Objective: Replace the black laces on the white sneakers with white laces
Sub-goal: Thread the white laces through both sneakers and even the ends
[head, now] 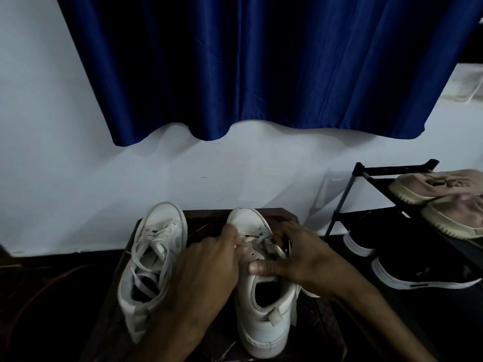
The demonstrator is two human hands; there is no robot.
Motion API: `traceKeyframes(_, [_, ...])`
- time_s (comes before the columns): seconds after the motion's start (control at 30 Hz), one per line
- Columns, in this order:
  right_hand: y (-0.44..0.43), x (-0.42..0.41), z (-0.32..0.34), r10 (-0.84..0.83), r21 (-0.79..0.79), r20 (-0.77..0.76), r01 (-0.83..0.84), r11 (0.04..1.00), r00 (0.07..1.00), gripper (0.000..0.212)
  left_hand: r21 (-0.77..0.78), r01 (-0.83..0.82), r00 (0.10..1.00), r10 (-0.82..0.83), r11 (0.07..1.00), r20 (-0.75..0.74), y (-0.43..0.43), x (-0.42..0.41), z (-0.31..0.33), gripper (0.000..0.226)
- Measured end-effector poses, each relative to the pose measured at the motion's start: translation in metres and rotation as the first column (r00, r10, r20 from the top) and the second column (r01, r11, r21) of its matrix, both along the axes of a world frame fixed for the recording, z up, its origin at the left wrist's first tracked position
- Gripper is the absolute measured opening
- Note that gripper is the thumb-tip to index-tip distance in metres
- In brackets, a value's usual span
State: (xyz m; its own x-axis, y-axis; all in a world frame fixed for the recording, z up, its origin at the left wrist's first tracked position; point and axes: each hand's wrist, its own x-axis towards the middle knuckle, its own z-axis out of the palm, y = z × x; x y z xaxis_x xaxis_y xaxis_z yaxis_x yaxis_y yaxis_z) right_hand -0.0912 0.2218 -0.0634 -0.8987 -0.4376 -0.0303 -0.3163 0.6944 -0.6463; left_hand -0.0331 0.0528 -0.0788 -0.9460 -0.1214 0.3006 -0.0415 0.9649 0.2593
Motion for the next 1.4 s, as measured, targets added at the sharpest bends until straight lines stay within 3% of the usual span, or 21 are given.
traceKeyframes(0.07, [0.0, 0.0, 0.0, -0.005, 0.019, 0.002, 0.005, 1.0, 1.0, 0.063, 0.044, 0.017, 1.0, -0.017, 0.999, 0.001, -0.005, 0.0, -0.001, 0.019])
traceKeyframes(0.13, [0.0, 0.001, -0.001, -0.009, 0.031, 0.009, 0.008, 0.999, 1.0, 0.065, 0.364, 0.112, 0.994, -0.107, 0.924, -0.035, -0.015, -0.002, 0.005, 0.014])
traceKeyframes(0.2, [0.0, 0.001, -0.001, -0.019, 0.035, 0.017, 0.019, 0.999, 1.0, 0.067, 0.663, 0.222, 0.975, -0.169, 0.715, -0.144, -0.026, 0.0, 0.025, 0.014])
traceKeyframes(0.27, [0.001, 0.001, 0.0, -0.031, 0.041, 0.025, 0.03, 0.999, 0.999, 0.066, 0.856, 0.268, 0.959, -0.041, 0.442, -0.279, -0.036, 0.006, 0.049, 0.013])
traceKeyframes(0.37, [0.0, 0.001, -0.002, -0.039, 0.07, 0.041, 0.036, 0.997, 0.998, 0.068, 0.908, 0.385, 0.911, 0.086, 0.166, -0.403, -0.039, 0.015, 0.07, 0.013])
traceKeyframes(0.43, [0.001, 0.001, -0.001, -0.042, 0.075, 0.052, 0.038, 0.996, 0.998, 0.068, 0.923, 0.377, 0.926, 0.046, -0.082, -0.374, -0.032, 0.016, 0.068, 0.018])
traceKeyframes(0.5, [0.002, 0.001, -0.001, -0.044, 0.069, 0.056, 0.04, 0.997, 0.997, 0.068, 0.944, 0.262, 0.961, -0.032, -0.198, -0.274, -0.02, 0.016, 0.063, 0.021])
traceKeyframes(0.53, [0.002, 0.0, -0.002, -0.041, 0.061, 0.056, 0.038, 0.997, 0.998, 0.069, 0.972, 0.209, 0.976, -0.045, -0.104, -0.215, -0.016, 0.016, 0.057, 0.025])
traceKeyframes(0.57, [0.002, 0.0, -0.003, -0.039, 0.05, 0.061, 0.036, 0.998, 0.997, 0.071, 0.964, 0.184, 0.983, -0.051, 0.192, -0.177, -0.015, 0.015, 0.048, 0.03])
traceKeyframes(0.6, [0.002, 0.0, -0.003, -0.032, 0.04, 0.063, 0.03, 0.999, 0.997, 0.074, 0.782, 0.159, 0.986, -0.06, 0.602, -0.155, -0.016, 0.013, 0.036, 0.032])
traceKeyframes(0.63, [0.001, -0.001, -0.005, -0.023, 0.031, 0.062, 0.021, 0.999, 0.998, 0.079, 0.477, 0.104, 0.992, -0.056, 0.873, -0.114, -0.017, 0.011, 0.025, 0.034])
traceKeyframes(0.67, [0.001, -0.002, -0.007, -0.016, 0.02, 0.054, 0.015, 1.0, 0.998, 0.083, 0.243, 0.072, 0.996, -0.055, 0.967, -0.076, -0.016, 0.012, 0.018, 0.034])
traceKeyframes(0.77, [0.001, -0.004, -0.008, -0.014, 0.013, 0.041, 0.013, 1.0, 0.999, 0.079, 0.157, 0.095, 0.991, -0.108, 0.983, 0.077, -0.011, 0.014, 0.01, 0.035])
traceKeyframes(0.87, [0.0, -0.003, -0.007, 0.016, -0.012, 0.051, -0.015, 1.0, 0.999, 0.082, -0.01, 0.046, 0.997, -0.045, 0.999, 0.07, -0.008, 0.009, 0.007, 0.024])
traceKeyframes(0.93, [0.001, -0.001, -0.004, -0.005, 0.018, 0.045, 0.005, 1.0, 0.999, 0.071, 0.213, 0.102, 0.983, -0.131, 0.972, 0.131, -0.012, 0.006, 0.008, 0.019])
traceKeyframes(1.0, [0.001, 0.003, 0.001, -0.035, 0.061, 0.038, 0.033, 0.998, 0.999, 0.066, 0.626, 0.158, 0.938, -0.313, 0.764, 0.145, -0.024, 0.004, 0.017, 0.024])
traceKeyframes(1.1, [-0.002, 0.002, -0.001, -0.041, 0.081, 0.042, 0.038, 0.996, 0.998, 0.077, 0.869, 0.073, 0.909, -0.392, 0.49, 0.144, -0.04, 0.008, 0.034, 0.033])
traceKeyframes(1.17, [-0.004, 0.002, -0.004, -0.045, 0.08, 0.068, 0.04, 0.996, 0.997, 0.087, 0.857, 0.073, 0.891, -0.42, 0.511, 0.174, -0.044, 0.011, 0.034, 0.03])
traceKeyframes(1.23, [-0.004, 0.002, -0.002, -0.04, 0.091, 0.091, 0.032, 0.995, 0.995, 0.086, 0.764, 0.113, 0.874, -0.429, 0.635, 0.227, -0.039, 0.013, 0.023, 0.03])
traceKeyframes(1.33, [-0.003, 0.004, 0.0, -0.002, 0.102, 0.124, -0.011, 0.995, 0.992, 0.073, 0.567, 0.069, 0.916, -0.277, 0.821, 0.289, -0.024, 0.013, 0.008, 0.033])
traceKeyframes(1.4, [-0.003, 0.007, 0.0, 0.005, 0.133, 0.11, -0.019, 0.991, 0.994, 0.07, 0.607, 0.045, 0.936, -0.245, 0.794, 0.251, -0.017, 0.013, 0.007, 0.034])
